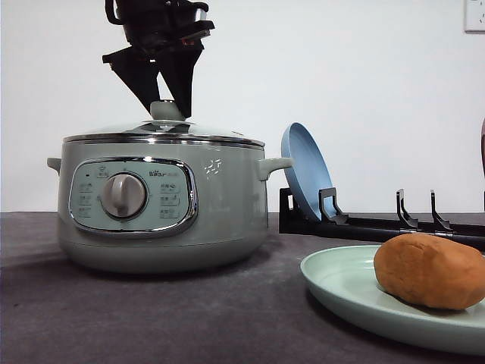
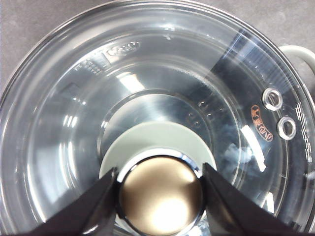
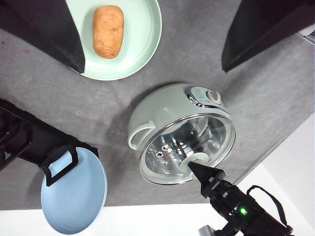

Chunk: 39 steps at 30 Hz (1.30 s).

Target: Transfer potato from steamer to green plate

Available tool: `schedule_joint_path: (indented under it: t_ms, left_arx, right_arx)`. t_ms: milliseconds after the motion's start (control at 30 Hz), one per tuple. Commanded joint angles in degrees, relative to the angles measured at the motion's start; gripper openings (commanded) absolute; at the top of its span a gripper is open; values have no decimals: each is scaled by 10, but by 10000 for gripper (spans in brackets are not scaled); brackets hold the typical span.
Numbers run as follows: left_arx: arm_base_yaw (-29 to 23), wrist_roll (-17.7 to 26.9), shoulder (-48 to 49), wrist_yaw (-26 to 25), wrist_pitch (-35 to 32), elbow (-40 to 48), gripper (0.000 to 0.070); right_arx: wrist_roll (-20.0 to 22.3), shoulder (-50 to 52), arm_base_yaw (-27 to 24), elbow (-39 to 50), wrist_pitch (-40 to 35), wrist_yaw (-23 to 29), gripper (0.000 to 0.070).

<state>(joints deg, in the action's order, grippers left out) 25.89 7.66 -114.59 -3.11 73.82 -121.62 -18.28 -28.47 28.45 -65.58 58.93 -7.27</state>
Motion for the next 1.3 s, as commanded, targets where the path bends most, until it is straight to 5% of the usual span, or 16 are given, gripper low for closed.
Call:
schedule_joint_path:
  t_ms: [0, 333, 1000, 1267]
  left_arx:
    - [-2, -20, -6, 7, 10, -9, 304]
    - [-10, -29, 58, 7, 1, -16, 697]
    - [-11, -43, 282, 6, 38, -8, 700]
    - [-11, -40, 410, 6, -10, 125, 700]
  right_arx:
    - [-5, -1, 3, -9, -6, 2, 561]
    - [-4, -1, 3, -9, -6, 2, 561]
    - [-4, -1, 3, -9, -6, 2, 561]
    - [-3, -1, 3, -9, -6, 2, 561]
